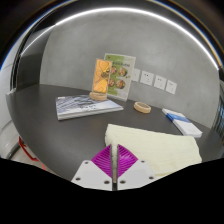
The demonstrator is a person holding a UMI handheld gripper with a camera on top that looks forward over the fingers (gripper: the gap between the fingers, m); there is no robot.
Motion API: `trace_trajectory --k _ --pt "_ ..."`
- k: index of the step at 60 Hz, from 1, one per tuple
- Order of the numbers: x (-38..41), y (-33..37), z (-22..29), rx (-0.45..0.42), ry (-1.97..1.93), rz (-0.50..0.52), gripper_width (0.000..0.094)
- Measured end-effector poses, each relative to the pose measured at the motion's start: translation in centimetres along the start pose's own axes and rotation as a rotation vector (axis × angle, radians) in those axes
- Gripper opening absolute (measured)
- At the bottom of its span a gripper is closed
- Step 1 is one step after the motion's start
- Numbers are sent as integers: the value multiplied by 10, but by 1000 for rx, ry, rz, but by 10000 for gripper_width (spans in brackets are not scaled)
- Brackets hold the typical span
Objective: Fold towel
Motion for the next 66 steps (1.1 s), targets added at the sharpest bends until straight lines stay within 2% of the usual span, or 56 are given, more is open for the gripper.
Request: trace_trajectory --k 8,12,18,24,30,34,41,49,53,55,60,63,66 --pt "-3 8 7 3 -74 53 9" --pt "-22 15 28 -41 -102 62 9" --pt "-82 29 63 -109 -159 2 9" --pt "-165 35 66 -126 -206 -90 9" --pt "-228 31 39 -74 -222 -214 10" --pt "-261 26 12 -19 -229 -257 12" --pt "-282 16 -25 75 -234 -295 22" --pt "-289 18 -33 76 -222 -310 51" --pt "-285 24 -30 84 -223 -312 181" --pt "-283 29 -29 89 -220 -316 347" --pt "-281 49 -25 103 -191 -350 889" --pt "-275 63 -24 104 -166 -360 797" --pt "-265 80 -21 102 -161 -369 820"
Point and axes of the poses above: the point between the fingertips, and its own axes, seen from behind it with the camera up: x to the left, z up, y backward, against the way the camera looks, the point moved 4 cm from there along y, backward, against the way the camera looks, and after that the axes turned 1 degree about -x, right-handed, at the moved point
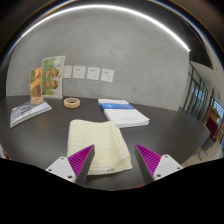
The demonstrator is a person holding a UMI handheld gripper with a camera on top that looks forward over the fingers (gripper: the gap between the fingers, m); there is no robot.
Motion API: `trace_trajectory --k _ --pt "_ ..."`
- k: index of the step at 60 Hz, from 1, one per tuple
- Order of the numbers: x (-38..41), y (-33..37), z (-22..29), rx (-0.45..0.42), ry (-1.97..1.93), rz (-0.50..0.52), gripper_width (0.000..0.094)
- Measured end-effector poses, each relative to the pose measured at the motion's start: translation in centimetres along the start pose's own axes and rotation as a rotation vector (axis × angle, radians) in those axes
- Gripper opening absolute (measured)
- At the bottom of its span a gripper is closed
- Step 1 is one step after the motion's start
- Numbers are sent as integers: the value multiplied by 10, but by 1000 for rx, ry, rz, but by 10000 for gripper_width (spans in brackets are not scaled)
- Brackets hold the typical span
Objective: Fold towel
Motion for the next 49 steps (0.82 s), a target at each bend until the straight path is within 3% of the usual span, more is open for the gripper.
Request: trace_trajectory --k 10,18,33,42,49 --pt "47 84 -4 -31 1 43 839" --pt "119 161 -10 -56 -13 143 838" --pt "232 272 -41 -16 32 302 836" --pt "256 305 -45 -47 119 323 837" --pt "242 300 -52 -49 156 250 841"
Point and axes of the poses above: the point between the fingertips, and its own axes, seen from behind it with the camera up: x to the left, z up, y backward, against the way the camera looks, the point moved 4 cm from there along y, backward, against the way the camera looks, and after that the axes turned 1 degree about -x, right-handed, at the moved point
